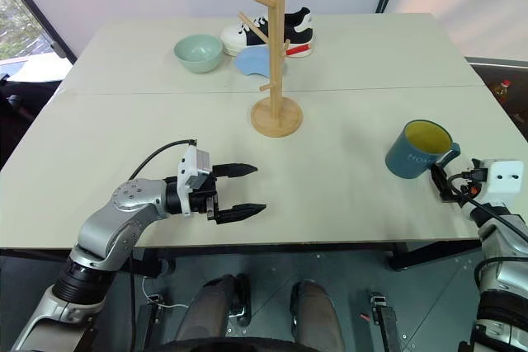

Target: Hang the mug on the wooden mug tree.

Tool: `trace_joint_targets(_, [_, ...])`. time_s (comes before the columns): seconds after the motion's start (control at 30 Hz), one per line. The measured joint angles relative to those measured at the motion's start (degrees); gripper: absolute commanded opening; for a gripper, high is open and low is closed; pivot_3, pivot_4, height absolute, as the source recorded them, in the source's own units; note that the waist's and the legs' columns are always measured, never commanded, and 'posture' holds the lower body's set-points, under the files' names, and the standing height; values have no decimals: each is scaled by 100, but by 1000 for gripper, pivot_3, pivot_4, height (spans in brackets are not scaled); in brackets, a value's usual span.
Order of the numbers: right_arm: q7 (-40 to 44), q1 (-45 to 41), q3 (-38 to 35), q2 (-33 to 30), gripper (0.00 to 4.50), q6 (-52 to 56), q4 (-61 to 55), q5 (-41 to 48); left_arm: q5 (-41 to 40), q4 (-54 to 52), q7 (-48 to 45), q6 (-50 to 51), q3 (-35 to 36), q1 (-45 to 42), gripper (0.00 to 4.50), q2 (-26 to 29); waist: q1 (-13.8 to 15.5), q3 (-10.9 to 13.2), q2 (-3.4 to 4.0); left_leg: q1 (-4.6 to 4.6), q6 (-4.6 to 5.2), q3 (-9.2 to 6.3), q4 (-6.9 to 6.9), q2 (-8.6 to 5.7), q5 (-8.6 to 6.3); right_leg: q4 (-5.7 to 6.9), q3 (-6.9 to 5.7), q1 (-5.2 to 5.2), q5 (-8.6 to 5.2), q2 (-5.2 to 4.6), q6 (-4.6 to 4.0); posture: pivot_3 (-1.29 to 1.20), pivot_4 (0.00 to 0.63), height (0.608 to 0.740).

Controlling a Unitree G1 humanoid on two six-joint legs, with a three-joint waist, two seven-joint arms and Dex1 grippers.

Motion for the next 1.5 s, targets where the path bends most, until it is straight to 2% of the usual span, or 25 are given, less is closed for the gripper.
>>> trace_joint_targets(0.07, [59,-71,50,-4,3676,-55,149,-9,0,-21,4,2,1,2,4500,7,0,0,0,0,0,0,0,0,0,0,0,0,0,0,0,0,150,730])
trace_joint_targets(0.3, [363,-368,178,-5,132,-101,480,6,-14,-146,91,22,35,60,4500,53,-4,0,0,1,2,0,0,0,1,2,0,0,6,1,11,0,150,730])
trace_joint_targets(0.5, [539,-364,297,-8,50,-91,329,37,-37,-186,154,51,121,158,4500,128,3,0,1,1,1,0,0,0,1,3,0,0,6,0,10,0,150,730])
trace_joint_targets(0.6, [606,-208,558,-32,50,-11,-440,-36,-64,-152,251,34,345,232,4500,121,-16,1,2,1,1,0,-2,2,1,4,1,-2,6,0,10,0,150,730])
trace_joint_targets(0.7, [821,-169,1253,-218,50,204,-1755,-283,-62,209,499,-240,758,241,4500,-14,-87,2,9,3,1,-1,-1,4,1,12,1,-5,6,1,11,0,150,730])
trace_joint_targets(0.77, [962,-672,1926,-343,50,582,-2664,-482,-5,597,633,-564,1113,225,4500,-8,-179,5,13,4,-2,0,0,6,1,20,4,-17,9,2,7,0,150,730])
trace_joint_targets(0.83, [1026,-1366,2382,-405,50,792,-3230,-628,1,757,666,-737,1312,149,4500,1,-149,6,10,5,-10,-1,2,10,-2,20,-4,-19,12,2,4,0,150,730])
trace_joint_targets(0.93, [1092,-1967,2653,-564,50,931,-3379,-873,-61,755,649,-791,1508,118,4500,35,-4,-1,-8,3,-12,-8,1,8,-8,-3,-20,-26,2,-5,-8,0,150,730])
trace_joint_targets(1.1, [1310,-2847,3073,-467,50,873,-2328,-1100,-309,617,674,-715,1788,70,4500,96,5,4,-13,-45,13,4,8,-10,-8,-9,-16,-34,10,-32,3,0,150,730])
trace_joint_targets(1.27, [1547,-4175,3248,-215,50,47,-364,-1352,-504,189,813,-563,1833,92,4500,119,-46,5,-14,-25,10,5,6,-4,-4,4,-17,-25,17,-16,15,0,150,730])
trace_joint_targets(1.5, [1867,-5222,3415,136,50,-788,1559,-1607,-618,-45,993,-461,1848,203,4500,128,-148,6,-12,-19,7,13,4,0,2,16,-15,-26,23,-10,27,0,150,730])
